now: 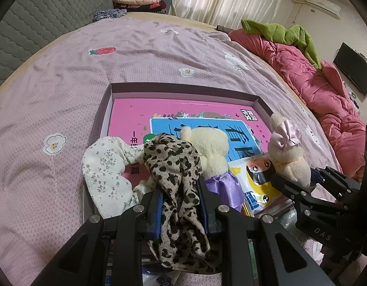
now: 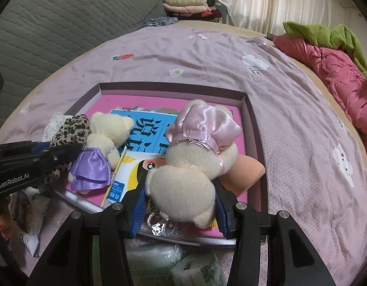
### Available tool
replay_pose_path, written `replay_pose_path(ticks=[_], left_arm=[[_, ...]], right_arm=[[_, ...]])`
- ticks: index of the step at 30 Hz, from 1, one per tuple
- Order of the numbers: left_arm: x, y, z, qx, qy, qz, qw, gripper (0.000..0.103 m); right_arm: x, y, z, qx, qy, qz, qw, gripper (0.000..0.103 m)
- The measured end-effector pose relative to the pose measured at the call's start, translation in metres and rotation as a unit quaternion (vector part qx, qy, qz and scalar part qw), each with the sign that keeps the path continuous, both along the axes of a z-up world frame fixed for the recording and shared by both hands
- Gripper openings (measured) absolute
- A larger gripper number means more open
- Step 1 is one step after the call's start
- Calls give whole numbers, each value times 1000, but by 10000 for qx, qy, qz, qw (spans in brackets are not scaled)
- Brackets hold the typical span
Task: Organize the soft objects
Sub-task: 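Lower the scrunchie into the box with the left tool while the right tool lowers the bunny inside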
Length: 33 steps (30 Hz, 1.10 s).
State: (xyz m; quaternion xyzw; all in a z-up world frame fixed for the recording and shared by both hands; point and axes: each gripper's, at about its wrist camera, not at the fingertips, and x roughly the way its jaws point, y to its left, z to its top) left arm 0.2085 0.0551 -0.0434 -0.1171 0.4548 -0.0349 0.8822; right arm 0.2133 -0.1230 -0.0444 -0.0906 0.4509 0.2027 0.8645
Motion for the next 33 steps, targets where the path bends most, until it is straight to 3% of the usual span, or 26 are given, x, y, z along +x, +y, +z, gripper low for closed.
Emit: replay_pose_path(ticks=[16, 33], left_arm=[[1, -1, -2, -13, 8, 3, 10000, 25], [1, 1, -1, -16, 24, -51, 10000, 30]], right_arm=[[-5, -7, 11, -105, -223, -40, 9997, 66], [-16, -17, 30, 240, -571, -90, 9980, 73]])
